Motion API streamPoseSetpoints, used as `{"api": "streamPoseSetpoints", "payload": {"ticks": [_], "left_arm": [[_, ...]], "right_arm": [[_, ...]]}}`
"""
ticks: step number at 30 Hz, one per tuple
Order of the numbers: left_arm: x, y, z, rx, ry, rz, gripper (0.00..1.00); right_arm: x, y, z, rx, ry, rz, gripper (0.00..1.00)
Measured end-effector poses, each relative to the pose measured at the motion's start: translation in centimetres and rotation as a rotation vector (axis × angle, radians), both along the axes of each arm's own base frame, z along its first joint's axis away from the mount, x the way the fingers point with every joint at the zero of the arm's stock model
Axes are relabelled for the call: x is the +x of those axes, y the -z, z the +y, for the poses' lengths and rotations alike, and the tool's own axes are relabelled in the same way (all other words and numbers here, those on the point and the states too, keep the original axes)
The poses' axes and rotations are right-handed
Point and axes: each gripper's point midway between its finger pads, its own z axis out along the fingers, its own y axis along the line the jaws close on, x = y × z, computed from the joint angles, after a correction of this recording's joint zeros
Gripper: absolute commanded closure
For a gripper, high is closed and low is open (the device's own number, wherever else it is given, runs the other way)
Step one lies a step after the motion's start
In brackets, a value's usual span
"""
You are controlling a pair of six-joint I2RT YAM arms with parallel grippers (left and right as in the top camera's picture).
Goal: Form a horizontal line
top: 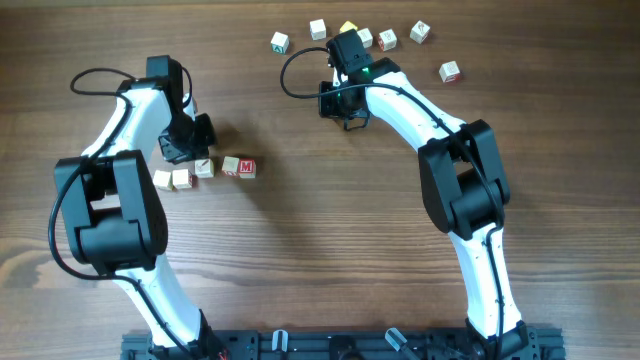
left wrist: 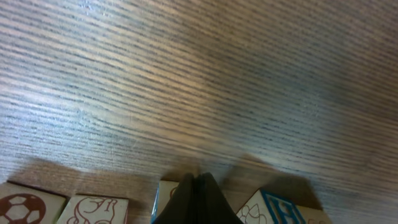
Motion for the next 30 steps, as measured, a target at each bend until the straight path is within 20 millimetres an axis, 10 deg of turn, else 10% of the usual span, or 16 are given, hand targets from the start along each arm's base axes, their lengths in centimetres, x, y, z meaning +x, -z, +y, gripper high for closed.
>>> {"api": "streamPoseSetpoints", "payload": {"ticks": [17,24,30], "left_arm": [[-0.8,0.0,-0.1,-0.003,-0.001,0.033,0.96],[3.0,-0.3,-0.4,-0.038,-0.101,-0.117,0.96],[1.2,-0.2,-1.6,-0.103,-0.122,-0.037,0.96]], "right_arm": [[0.0,0.0,0.0,0.0,0.0,0.0,0.89],[0.0,0.0,0.0,0.0,0.0,0.0,0.89],[0.0,0.0,0.0,-0.001,0.0,0.0,0.89]]}}
